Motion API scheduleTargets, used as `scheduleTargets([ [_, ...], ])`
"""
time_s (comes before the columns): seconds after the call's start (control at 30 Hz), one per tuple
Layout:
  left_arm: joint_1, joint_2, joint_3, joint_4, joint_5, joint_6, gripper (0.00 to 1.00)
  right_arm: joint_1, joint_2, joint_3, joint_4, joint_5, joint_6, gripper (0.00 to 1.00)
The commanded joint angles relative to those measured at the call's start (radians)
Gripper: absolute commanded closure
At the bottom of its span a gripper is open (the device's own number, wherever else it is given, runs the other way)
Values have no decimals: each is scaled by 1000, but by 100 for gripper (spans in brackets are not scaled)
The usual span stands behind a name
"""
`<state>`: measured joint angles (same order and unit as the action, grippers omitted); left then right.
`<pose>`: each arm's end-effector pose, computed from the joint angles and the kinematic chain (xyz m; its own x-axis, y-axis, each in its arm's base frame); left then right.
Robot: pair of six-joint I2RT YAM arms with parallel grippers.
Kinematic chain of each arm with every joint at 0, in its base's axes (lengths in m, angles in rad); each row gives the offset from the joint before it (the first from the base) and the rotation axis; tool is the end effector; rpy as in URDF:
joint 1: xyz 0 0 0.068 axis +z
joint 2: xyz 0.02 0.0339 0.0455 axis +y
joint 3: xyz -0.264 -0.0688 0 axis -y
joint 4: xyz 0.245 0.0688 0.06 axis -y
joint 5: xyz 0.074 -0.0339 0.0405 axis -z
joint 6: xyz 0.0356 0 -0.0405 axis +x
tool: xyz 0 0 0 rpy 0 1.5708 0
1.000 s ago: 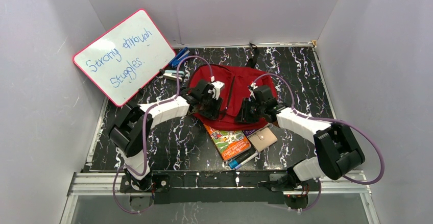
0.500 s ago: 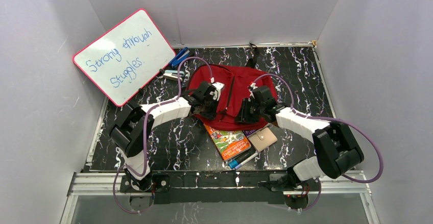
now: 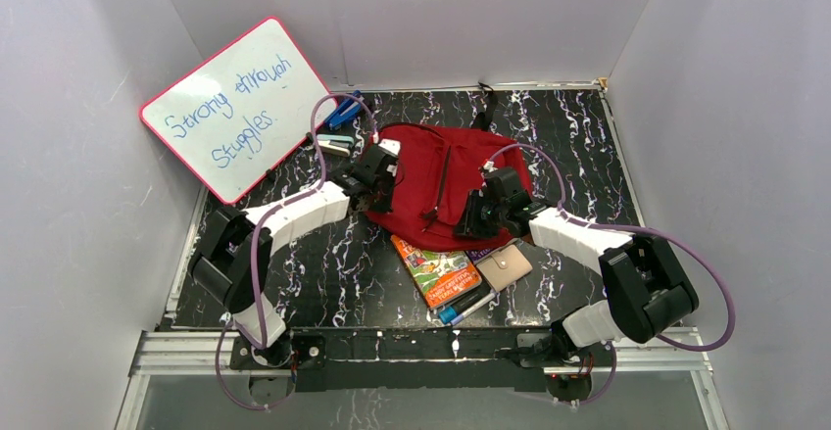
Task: Pack the student bag
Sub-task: Unzip the student bag at the center of the board.
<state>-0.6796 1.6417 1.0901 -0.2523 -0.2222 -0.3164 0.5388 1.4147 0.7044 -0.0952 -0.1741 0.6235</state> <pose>0.2805 -0.2165 0.2213 -0.6860 0.1641 -0.7088 0.2953 0.9532 -0.0651 0.2366 0.1486 0.1814 -0.8577 0.1572 -0.4895 -0.1325 0.8524 0.5059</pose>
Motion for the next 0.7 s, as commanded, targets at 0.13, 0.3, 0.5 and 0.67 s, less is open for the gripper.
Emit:
scheduleTargets([
  [0.13, 150, -22, 94, -33, -124, 29, 100, -1, 18, -31, -67, 84, -13, 67],
  [0.3, 237, 6, 188, -37, -131, 102, 100, -2, 5, -40, -72, 108, -15, 67],
  [0.5, 306, 86, 308, -34, -122, 168, 100, -1, -20, -39, -84, 126, -28, 66],
  [0.67, 310, 55, 283, 1, 24, 163, 100, 2, -120, -11, -42, 76, -109, 52],
])
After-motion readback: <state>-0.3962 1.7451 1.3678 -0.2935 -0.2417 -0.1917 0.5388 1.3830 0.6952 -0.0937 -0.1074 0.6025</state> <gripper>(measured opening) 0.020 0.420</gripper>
